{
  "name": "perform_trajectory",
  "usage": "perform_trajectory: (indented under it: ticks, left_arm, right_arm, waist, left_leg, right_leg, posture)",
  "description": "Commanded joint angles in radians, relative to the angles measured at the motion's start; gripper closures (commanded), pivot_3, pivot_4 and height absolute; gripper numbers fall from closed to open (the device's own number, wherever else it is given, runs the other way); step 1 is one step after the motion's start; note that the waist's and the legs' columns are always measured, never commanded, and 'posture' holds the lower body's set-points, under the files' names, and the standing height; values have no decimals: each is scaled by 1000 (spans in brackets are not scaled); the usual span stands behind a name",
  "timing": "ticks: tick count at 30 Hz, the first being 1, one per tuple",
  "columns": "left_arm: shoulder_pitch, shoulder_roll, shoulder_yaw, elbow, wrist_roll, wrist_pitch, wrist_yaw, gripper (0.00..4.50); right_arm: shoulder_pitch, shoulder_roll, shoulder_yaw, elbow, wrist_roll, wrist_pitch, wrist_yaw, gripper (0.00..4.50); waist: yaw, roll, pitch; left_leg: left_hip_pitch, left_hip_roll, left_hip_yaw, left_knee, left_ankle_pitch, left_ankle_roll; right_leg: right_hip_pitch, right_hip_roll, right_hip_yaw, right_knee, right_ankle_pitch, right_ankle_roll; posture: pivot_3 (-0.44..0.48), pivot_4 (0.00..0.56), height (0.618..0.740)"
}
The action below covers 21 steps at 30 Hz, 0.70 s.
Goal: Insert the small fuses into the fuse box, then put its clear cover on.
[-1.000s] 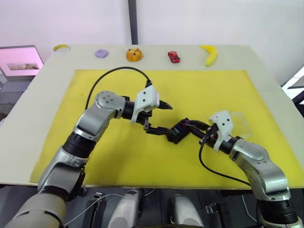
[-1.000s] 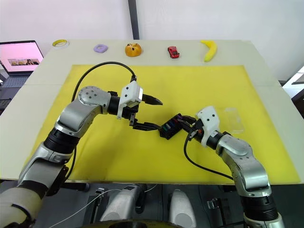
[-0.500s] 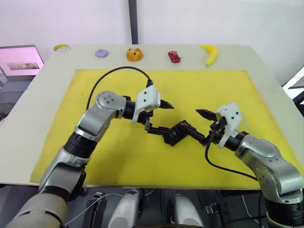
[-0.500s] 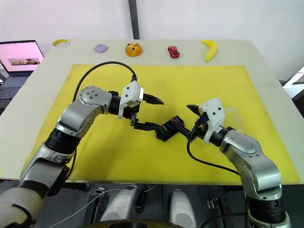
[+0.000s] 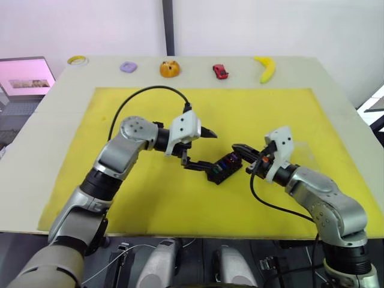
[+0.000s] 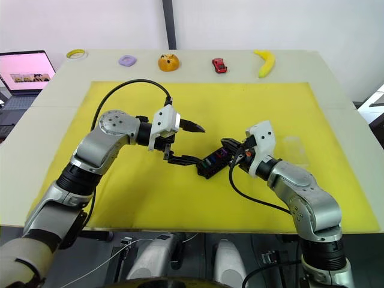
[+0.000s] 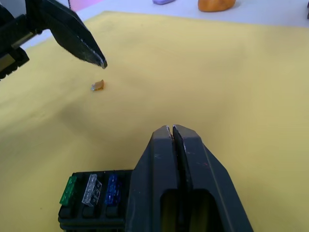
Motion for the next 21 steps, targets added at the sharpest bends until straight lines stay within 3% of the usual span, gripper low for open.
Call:
perform_trajectory:
  ticks: [1, 21]
  left_arm:
    - [1, 5, 24, -16, 1, -14, 2, 0]
    - [-18, 0, 26, 6, 8, -20, 3, 0]
  right_arm:
    - [3, -5, 10, -17, -10, -17, 5, 4482]
    - [38, -6, 88, 24, -111, -36, -15, 4482]
  waist:
    - [0, 0, 0]
    - [-1, 0, 0]
  left_leg:
    - [0, 0, 0, 0, 0, 0]
    - [0, 0, 0, 0, 0, 0]
  right_leg:
    - [0, 0, 0, 0, 0, 0]
    - [0, 0, 0, 0, 0, 0]
  posture:
    - [0, 150, 735]
    - [0, 150, 735]
